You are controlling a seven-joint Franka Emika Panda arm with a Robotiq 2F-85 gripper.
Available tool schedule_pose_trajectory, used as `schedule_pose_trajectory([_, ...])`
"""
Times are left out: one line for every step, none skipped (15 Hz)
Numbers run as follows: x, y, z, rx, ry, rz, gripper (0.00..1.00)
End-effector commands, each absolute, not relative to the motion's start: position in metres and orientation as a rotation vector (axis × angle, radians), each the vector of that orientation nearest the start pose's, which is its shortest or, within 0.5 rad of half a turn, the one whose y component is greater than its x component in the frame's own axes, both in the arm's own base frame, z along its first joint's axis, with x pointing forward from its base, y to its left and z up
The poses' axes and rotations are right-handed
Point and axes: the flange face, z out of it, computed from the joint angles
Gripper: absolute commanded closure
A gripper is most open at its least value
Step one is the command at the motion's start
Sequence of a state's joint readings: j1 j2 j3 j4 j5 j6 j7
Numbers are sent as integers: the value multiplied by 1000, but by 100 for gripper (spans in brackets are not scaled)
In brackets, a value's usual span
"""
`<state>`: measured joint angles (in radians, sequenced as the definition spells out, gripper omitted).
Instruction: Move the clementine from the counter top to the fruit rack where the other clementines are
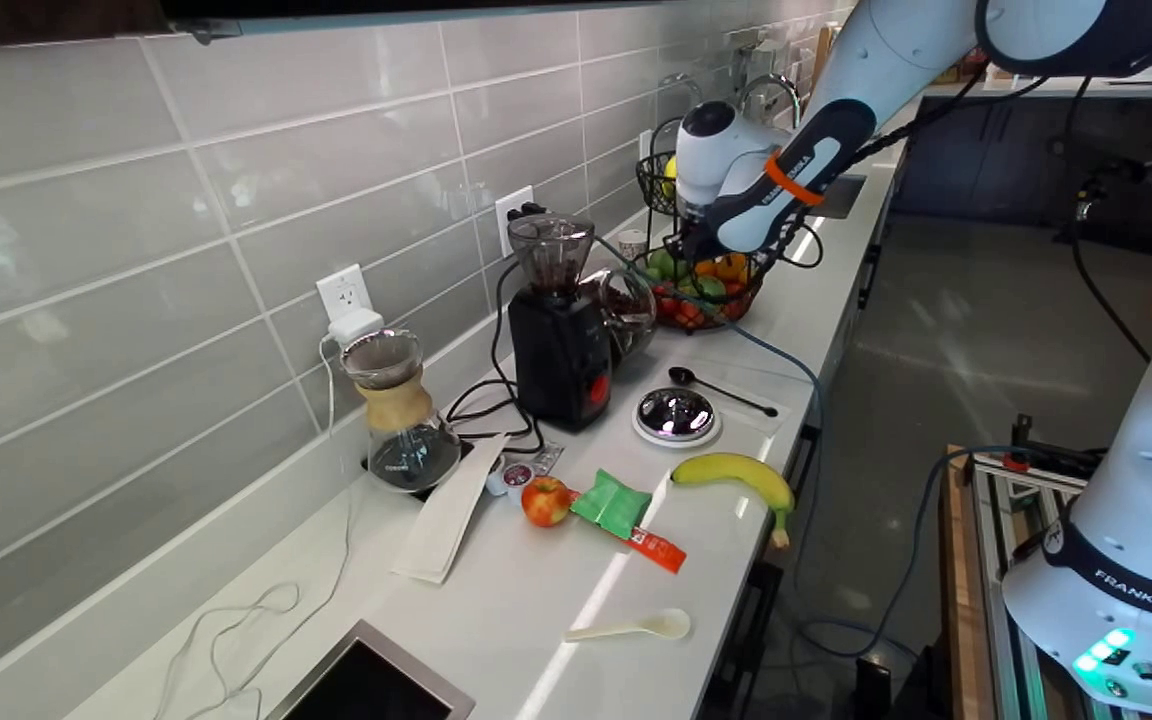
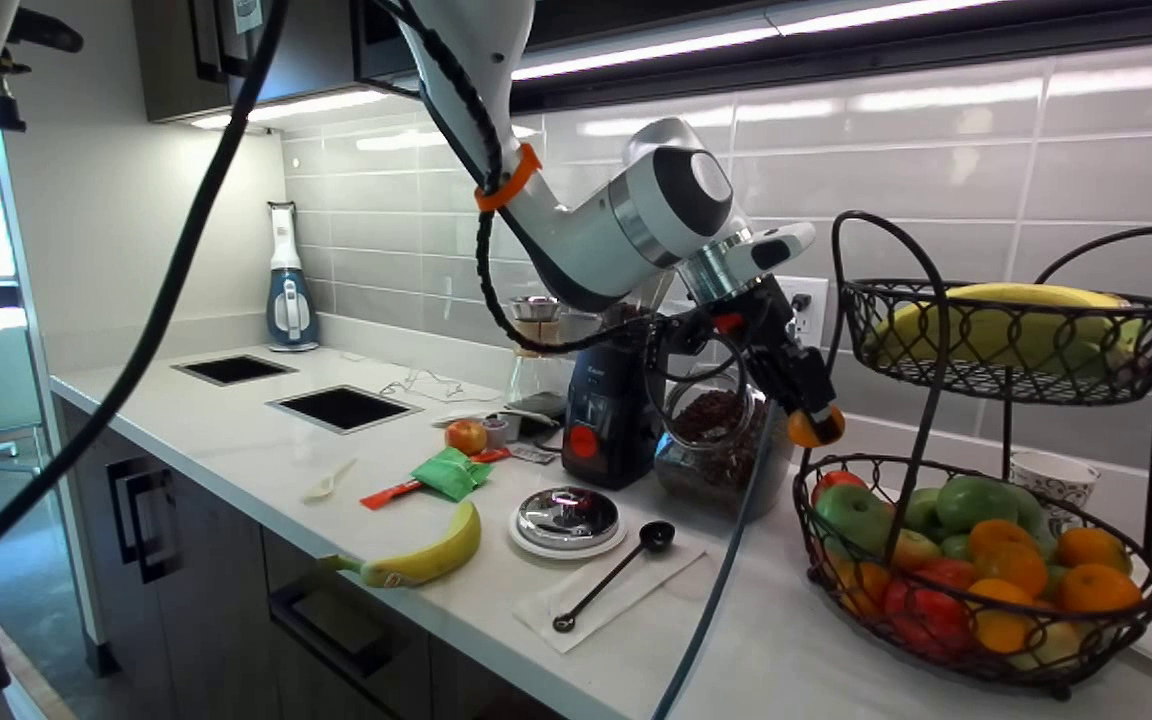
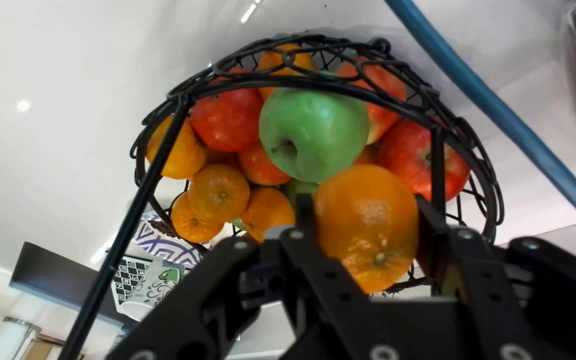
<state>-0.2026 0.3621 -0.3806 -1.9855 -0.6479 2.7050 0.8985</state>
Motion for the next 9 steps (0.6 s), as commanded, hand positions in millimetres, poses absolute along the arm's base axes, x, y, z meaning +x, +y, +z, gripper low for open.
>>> schedule_pose_trajectory([560, -327, 315, -3160, 1488, -818, 77])
schedule_pose_trajectory([562, -327, 313, -3153, 1476, -835, 77])
schedule_pose_trajectory([564, -326, 310, -3153, 1465, -850, 77])
schedule_pose_trajectory([566, -326, 307, -3153, 1460, -872, 77])
schedule_pose_trajectory([567, -327, 304, -3155, 1468, -889, 77])
schedule_pose_trajectory([567, -329, 303, -3146, 1484, -908, 77])
schedule_pose_trajectory([567, -330, 301, -3139, 1493, -925, 77])
schedule_pose_trajectory([568, -331, 300, -3133, 1509, -942, 77])
schedule_pose_trajectory([568, -332, 299, -3127, 1529, -964, 77])
